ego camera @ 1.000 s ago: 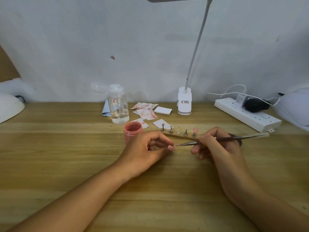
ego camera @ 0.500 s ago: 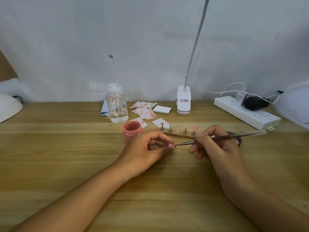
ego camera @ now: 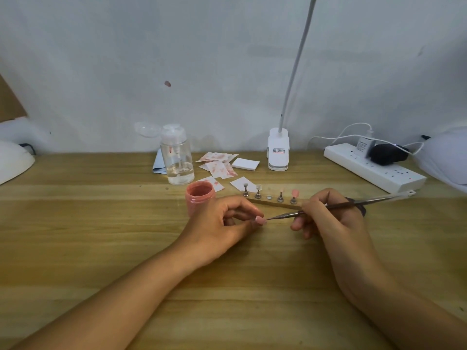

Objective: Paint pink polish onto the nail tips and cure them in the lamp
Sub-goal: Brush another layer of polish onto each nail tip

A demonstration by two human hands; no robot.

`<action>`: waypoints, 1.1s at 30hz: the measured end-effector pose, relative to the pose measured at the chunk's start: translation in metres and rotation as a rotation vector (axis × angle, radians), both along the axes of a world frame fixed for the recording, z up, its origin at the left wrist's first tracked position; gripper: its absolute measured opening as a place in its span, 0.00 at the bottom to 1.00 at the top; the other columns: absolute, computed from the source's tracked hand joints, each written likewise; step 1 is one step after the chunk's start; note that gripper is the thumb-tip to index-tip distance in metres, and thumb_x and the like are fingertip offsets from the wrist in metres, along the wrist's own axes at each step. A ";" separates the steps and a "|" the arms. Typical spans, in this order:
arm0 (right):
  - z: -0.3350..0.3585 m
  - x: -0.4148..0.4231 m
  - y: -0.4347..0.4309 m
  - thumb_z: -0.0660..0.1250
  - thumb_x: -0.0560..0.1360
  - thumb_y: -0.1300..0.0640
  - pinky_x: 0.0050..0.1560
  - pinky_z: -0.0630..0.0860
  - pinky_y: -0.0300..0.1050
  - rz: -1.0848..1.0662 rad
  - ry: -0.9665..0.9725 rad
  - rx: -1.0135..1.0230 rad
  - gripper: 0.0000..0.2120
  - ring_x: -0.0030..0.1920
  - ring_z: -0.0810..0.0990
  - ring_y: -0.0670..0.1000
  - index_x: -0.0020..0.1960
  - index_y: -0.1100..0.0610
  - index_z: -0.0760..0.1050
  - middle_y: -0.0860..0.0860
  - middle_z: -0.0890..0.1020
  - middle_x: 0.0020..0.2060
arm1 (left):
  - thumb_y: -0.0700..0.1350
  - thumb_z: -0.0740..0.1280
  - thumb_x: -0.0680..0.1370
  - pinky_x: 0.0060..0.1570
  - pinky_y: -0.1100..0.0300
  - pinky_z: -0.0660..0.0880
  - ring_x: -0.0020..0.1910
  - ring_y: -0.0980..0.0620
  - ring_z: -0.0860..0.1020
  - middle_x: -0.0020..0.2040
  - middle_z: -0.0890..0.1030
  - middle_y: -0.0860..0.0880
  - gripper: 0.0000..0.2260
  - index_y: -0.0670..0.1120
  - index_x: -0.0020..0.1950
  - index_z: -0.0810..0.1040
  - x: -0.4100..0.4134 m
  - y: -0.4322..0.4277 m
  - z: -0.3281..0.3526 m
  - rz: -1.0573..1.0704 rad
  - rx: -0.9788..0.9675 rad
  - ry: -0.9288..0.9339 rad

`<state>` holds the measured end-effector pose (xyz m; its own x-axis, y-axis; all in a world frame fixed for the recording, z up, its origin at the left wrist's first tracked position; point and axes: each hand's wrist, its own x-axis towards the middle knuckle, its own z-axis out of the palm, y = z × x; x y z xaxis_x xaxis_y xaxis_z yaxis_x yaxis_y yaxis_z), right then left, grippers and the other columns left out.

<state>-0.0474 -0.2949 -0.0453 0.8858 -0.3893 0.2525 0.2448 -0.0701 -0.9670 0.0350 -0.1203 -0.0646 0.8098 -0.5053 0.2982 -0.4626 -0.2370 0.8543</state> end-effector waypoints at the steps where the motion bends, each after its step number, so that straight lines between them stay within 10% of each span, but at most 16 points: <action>1: 0.000 0.000 0.000 0.63 0.77 0.63 0.31 0.73 0.34 0.004 0.000 -0.004 0.08 0.29 0.75 0.46 0.39 0.62 0.72 0.54 0.81 0.27 | 0.46 0.75 0.73 0.35 0.71 0.68 0.40 0.63 0.81 0.43 0.86 0.57 0.03 0.52 0.45 0.83 0.000 0.000 0.000 0.001 -0.002 0.002; 25: -0.002 0.000 -0.001 0.64 0.76 0.60 0.32 0.73 0.36 0.010 0.013 -0.053 0.08 0.30 0.75 0.49 0.40 0.63 0.72 0.54 0.82 0.28 | 0.45 0.75 0.73 0.31 0.69 0.65 0.29 0.62 0.70 0.43 0.86 0.56 0.04 0.54 0.44 0.83 0.001 -0.002 -0.002 -0.015 0.008 -0.015; 29: -0.003 0.001 -0.002 0.64 0.76 0.62 0.31 0.72 0.34 -0.019 0.006 -0.031 0.08 0.30 0.75 0.48 0.38 0.61 0.72 0.54 0.82 0.27 | 0.47 0.75 0.73 0.38 0.58 0.70 0.37 0.42 0.79 0.44 0.86 0.56 0.03 0.54 0.45 0.83 0.001 -0.002 -0.003 -0.004 0.009 -0.004; 33: -0.004 0.001 -0.002 0.65 0.76 0.61 0.31 0.73 0.34 -0.006 0.023 -0.046 0.07 0.29 0.75 0.45 0.40 0.62 0.73 0.54 0.82 0.27 | 0.46 0.75 0.74 0.33 0.68 0.67 0.31 0.61 0.73 0.43 0.86 0.56 0.04 0.54 0.45 0.83 0.000 -0.002 -0.002 -0.021 0.013 -0.011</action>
<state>-0.0461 -0.2965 -0.0490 0.8892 -0.3835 0.2494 0.2216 -0.1157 -0.9682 0.0347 -0.1224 -0.0664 0.7956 -0.5260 0.3006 -0.4769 -0.2379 0.8461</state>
